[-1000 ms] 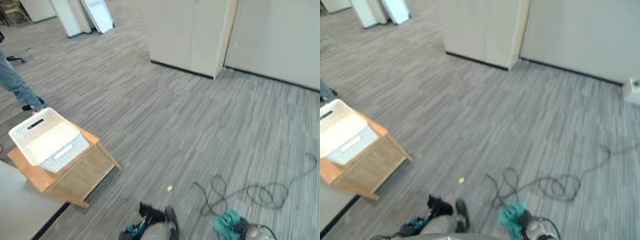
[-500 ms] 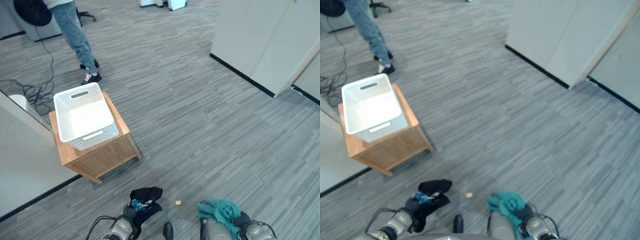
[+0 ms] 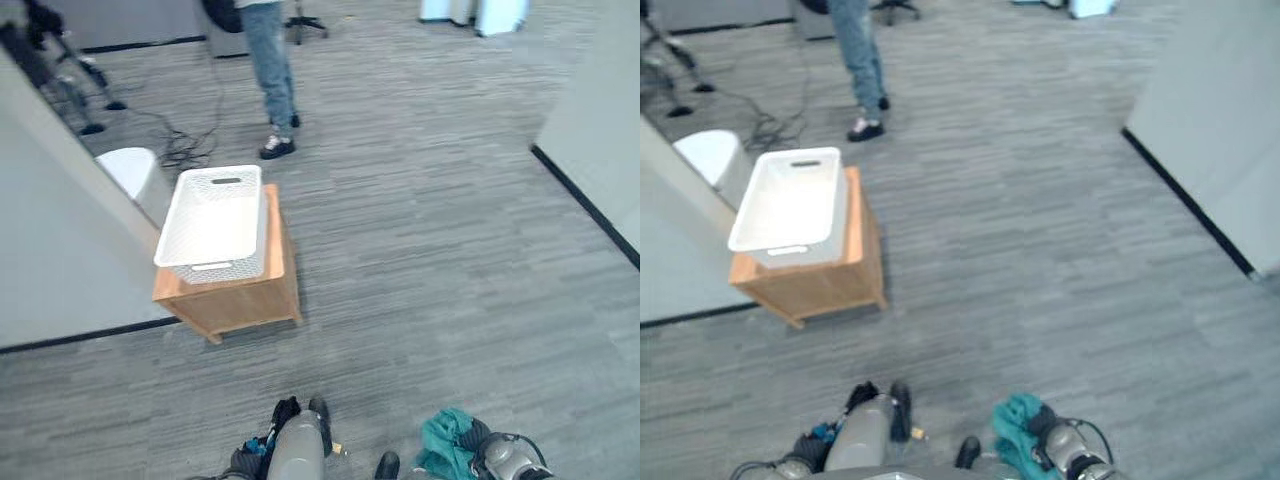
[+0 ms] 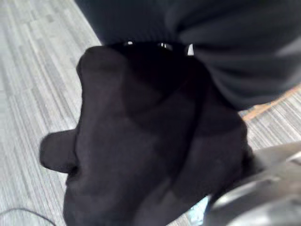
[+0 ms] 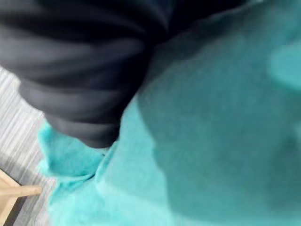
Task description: Tidy up the quilt and then pick up the clothes from the bed and put them into the laundry hamper.
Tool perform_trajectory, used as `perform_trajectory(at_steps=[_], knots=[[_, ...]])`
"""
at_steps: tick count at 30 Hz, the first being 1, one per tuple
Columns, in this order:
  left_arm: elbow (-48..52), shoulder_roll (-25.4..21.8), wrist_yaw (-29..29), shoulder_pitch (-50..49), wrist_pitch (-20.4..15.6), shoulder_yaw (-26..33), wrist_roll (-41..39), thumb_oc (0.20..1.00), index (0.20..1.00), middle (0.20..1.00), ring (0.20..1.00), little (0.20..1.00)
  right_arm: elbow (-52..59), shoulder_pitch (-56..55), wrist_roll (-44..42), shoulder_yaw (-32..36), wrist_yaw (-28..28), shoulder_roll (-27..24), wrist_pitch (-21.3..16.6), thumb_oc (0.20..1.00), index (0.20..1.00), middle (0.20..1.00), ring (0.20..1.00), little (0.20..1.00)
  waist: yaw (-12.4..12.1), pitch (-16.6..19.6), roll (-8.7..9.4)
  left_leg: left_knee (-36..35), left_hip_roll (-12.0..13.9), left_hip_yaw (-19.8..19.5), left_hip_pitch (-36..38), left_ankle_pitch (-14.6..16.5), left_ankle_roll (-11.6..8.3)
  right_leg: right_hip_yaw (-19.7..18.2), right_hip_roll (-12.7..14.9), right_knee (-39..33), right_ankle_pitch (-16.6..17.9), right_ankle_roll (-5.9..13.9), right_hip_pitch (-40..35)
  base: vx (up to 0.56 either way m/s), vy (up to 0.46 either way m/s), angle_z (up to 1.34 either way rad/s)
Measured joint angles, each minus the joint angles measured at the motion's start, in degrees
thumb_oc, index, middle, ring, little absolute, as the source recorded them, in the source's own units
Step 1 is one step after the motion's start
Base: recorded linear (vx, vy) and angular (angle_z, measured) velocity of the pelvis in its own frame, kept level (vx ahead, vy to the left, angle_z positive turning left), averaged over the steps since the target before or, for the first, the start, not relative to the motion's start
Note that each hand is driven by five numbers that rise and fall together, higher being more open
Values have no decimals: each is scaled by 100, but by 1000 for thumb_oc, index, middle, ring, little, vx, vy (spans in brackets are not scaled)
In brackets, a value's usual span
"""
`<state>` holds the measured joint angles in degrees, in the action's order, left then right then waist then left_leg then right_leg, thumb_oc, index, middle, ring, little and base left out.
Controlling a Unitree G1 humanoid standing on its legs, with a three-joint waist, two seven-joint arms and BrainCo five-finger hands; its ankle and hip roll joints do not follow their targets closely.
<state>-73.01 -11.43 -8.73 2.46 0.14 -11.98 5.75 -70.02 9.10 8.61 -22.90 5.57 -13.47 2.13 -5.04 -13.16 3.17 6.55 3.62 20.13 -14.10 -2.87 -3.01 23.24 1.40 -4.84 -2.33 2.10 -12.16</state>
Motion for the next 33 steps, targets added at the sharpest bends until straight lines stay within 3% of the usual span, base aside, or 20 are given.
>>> perform_trajectory(at_steps=[1,3,4,5,7,8,10,13,14,15,17,18,20,23,25,27,28,29,30,33], knots=[[-3,12,12,-21,0,29,4,200,200,200,200,200,-45,24,-4,1,7,1,-2,200,200,200,200,200,-21,13,14,-334,-23,364,75,-75,32,115,-51,11,-78,95,-54,536,86,81],[-5,16,18,-44,24,48,4,200,200,200,200,200,-44,-18,-6,15,47,-13,-8,200,200,200,200,200,8,68,-34,-559,-167,594,283,-264,247,179,-97,15,-185,87,-232,633,134,53],[-194,30,54,-110,54,279,7,200,200,200,200,200,-102,-100,-5,92,47,-40,-38,200,200,200,200,200,16,124,28,-274,-401,770,719,-50,609,294,-47,245,-519,551,-555,440,117,55],[-393,108,80,-137,84,279,8,200,200,200,200,200,-99,-280,-5,76,49,-156,-52,200,200,200,200,200,60,286,-144,-268,-381,634,868,132,823,319,-113,796,-653,621,-452,520,152,81],[-431,45,119,-167,152,151,14,200,200,200,200,200,-83,-554,-12,93,53,-150,-42,200,200,200,200,200,163,576,-202,-608,-362,248,1151,212,1116,245,206,2713,-766,732,228,342,88,82],[-330,-139,127,-205,150,51,14,200,200,200,200,200,7,-562,-23,116,42,-43,-52,200,200,200,200,200,182,619,-9,-801,-514,125,1351,79,1090,13,611,4244,-788,812,932,227,43,58],[-382,-315,128,73,195,-81,20,200,200,200,200,200,288,-475,-187,240,50,84,-69,200,200,200,200,200,451,546,225,-890,-710,-263,1485,145,1110,-365,1074,5475,-792,818,1939,336,-12,90],[-205,-291,118,366,173,-502,196,200,200,200,200,200,475,-232,-254,243,67,66,-131,200,200,200,200,200,494,352,-21,-962,-655,-590,1868,308,854,-473,1175,4838,-803,789,2719,502,-221,78],[-165,-289,111,390,153,-566,234,200,200,200,200,200,476,-247,-262,246,77,45,-163,200,200,200,200,200,514,313,-90,-973,-634,-666,1913,348,805,-489,1150,4271,-783,784,2698,314,-170,85],[53,-258,93,467,144,-656,254,200,200,200,200,200,484,-239,-341,320,80,30,-191,200,200,200,200,200,553,310,-96,-1008,-677,-780,1971,587,557,-590,1102,3496,-766,778,2744,489,-271,73],[248,-228,45,464,121,-678,309,200,200,200,200,200,429,-276,-553,521,77,32,-233,200,200,200,200,200,568,306,-110,-1033,-764,-864,2092,703,520,-1026,988,1770,-652,787,2615,425,-236,67],[258,-175,15,476,102,-794,397,200,200,200,200,200,479,-306,-922,890,95,38,-295,200,200,200,200,200,690,325,-109,-1060,-898,-1112,2169,756,530,-1681,1008,809,-283,891,2603,372,-213,74],[204,-40,11,485,62,-848,456,200,200,200,200,200,402,-376,-1188,1130,153,35,-247,200,200,200,200,200,827,286,-242,-1117,-939,-1330,2358,755,551,-2052,1150,221,482,879,2674,709,-407,67],[20,39,-4,365,-18,-789,455,200,200,200,200,200,367,-520,-1368,1172,173,66,-236,200,200,200,200,200,1065,249,-395,-1115,-751,-1632,2756,890,410,-1928,1010,-16,1148,805,2446,410,-277,59],[-75,56,-24,169,-68,-632,441,200,200,200,200,200,267,-595,-1386,1190,145,28,-231,200,200,200,200,200,1092,252,-459,-1057,-533,-1617,3141,1079,111,-1867,797,160,1530,659,2072,385,-391,53],[-197,156,-65,55,-99,-197,314,200,200,200,200,200,179,-514,-1568,1241,42,18,-210,200,200,200,200,200,926,297,-493,170,-312,-1459,2666,1100,-92,-1777,650,220,1504,281,1869,215,-364,17],[-253,212,-111,45,-122,137,113,200,200,200,200,200,232,-472,-1643,1223,20,2,-240,200,200,200,200,200,915,240,-360,1665,-142,-1389,1948,1033,-184,-1599,659,143,1417,70,1672,151,-244,33],[-292,189,-162,25,-98,324,-13,200,200,200,200,200,303,-447,-1654,1205,-4,-20,-204,200,200,200,200,200,797,224,-359,2304,22,-1173,1611,834,-307,-1505,638,79,1270,-119,1543,316,-340,71],[-335,167,-237,86,-89,393,-114,200,200,200,200,200,390,-460,-1699,1130,-36,-37,-212,200,200,200,200,200,799,177,-258,2927,415,-601,1225,856,-271,-1328,628,10,1169,-214,1320,159,-98,63],[-132,86,-255,-50,-80,314,-119,200,200,200,200,200,385,-224,-1822,1082,-60,-146,-221,200,200,200,200,200,528,147,-207,1439,341,-92,892,906,-218,-809,569,3,849,-282,901,252,-109,78]])
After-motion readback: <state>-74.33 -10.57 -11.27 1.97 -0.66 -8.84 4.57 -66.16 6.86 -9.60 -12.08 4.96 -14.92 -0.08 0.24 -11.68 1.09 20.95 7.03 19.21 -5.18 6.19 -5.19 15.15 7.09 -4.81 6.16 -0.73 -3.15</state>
